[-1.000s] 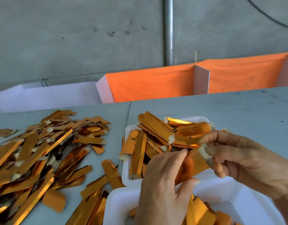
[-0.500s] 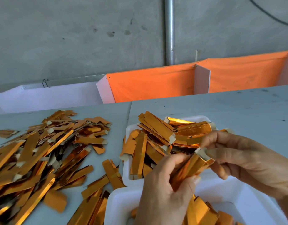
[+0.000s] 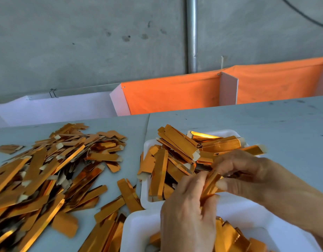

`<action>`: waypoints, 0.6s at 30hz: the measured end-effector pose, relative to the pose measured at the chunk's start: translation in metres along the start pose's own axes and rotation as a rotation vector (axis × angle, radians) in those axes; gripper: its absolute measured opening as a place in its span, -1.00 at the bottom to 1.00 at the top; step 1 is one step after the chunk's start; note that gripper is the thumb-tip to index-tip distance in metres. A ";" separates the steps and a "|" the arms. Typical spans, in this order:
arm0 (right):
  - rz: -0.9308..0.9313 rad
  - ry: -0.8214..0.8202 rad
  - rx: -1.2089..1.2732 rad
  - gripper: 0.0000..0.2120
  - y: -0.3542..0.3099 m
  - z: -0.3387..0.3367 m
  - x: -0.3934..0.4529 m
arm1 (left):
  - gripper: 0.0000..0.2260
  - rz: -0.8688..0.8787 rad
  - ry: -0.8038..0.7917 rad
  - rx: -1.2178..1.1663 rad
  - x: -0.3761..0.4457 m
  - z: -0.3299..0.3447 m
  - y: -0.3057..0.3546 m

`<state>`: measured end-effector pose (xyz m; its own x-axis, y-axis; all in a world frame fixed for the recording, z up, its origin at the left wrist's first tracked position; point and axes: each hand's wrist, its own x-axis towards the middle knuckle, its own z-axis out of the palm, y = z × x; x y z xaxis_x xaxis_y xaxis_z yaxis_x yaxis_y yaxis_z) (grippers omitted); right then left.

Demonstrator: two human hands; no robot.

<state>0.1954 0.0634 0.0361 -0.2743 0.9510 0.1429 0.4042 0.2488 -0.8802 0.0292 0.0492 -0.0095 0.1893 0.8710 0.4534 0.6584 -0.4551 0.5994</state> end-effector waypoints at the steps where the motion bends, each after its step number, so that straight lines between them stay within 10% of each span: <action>1: 0.011 -0.006 0.012 -0.92 0.000 0.003 0.002 | -0.56 -0.017 -0.009 -0.023 0.000 0.000 -0.001; 18: -0.037 -0.105 0.401 -0.76 0.014 -0.005 0.002 | -0.31 0.110 0.047 -0.016 0.004 0.000 0.007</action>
<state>0.2052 0.0698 0.0264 -0.3785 0.9135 0.1494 0.0257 0.1717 -0.9848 0.0345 0.0496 -0.0040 0.2249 0.8060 0.5476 0.6238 -0.5508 0.5545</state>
